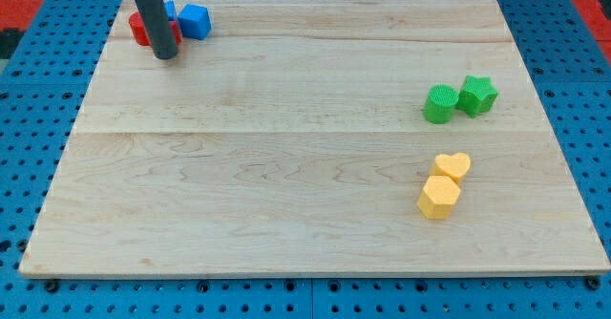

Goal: Move the green blocks slightly to the left

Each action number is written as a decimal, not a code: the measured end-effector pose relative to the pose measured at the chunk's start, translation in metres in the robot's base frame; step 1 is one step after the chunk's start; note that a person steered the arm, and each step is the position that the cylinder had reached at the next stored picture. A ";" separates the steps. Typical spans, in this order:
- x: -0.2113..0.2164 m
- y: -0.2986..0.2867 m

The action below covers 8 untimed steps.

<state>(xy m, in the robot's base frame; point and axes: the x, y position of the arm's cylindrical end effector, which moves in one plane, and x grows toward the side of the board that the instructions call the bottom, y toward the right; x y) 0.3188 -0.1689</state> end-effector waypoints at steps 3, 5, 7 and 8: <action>0.001 0.323; 0.062 0.397; 0.088 0.419; 0.123 0.457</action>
<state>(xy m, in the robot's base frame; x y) 0.4421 0.2883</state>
